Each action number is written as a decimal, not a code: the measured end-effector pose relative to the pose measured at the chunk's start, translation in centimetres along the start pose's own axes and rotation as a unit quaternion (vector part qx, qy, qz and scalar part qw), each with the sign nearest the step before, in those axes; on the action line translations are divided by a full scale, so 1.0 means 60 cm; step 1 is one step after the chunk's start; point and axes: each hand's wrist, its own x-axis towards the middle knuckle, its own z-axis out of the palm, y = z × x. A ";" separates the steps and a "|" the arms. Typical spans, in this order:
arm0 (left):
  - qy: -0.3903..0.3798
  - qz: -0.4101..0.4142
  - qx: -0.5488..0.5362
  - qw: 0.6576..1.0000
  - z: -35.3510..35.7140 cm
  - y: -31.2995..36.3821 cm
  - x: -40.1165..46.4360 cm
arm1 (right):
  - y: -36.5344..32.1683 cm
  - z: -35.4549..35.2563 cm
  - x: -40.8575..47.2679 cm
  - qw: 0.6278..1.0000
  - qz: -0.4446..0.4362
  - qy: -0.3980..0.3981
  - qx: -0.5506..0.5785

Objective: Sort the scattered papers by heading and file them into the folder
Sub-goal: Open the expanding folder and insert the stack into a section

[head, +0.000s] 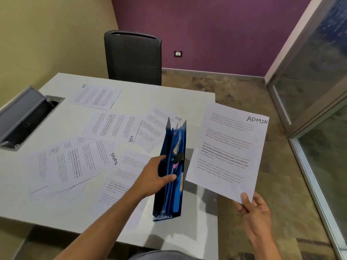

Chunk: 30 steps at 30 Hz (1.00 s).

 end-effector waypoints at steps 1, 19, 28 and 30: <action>-0.005 0.000 -0.007 1.000 -0.001 -0.002 0.001 | -0.001 0.000 0.000 1.000 0.002 0.003 0.003; 0.020 0.089 0.049 0.995 0.046 0.009 -0.003 | -0.002 -0.023 -0.015 0.999 0.004 0.034 0.031; -0.040 0.085 0.221 0.971 0.078 0.034 -0.006 | -0.009 -0.035 -0.030 0.998 0.003 0.060 0.026; -0.041 0.068 0.241 0.967 0.085 0.037 0.000 | -0.009 -0.037 -0.030 0.998 0.003 0.064 0.024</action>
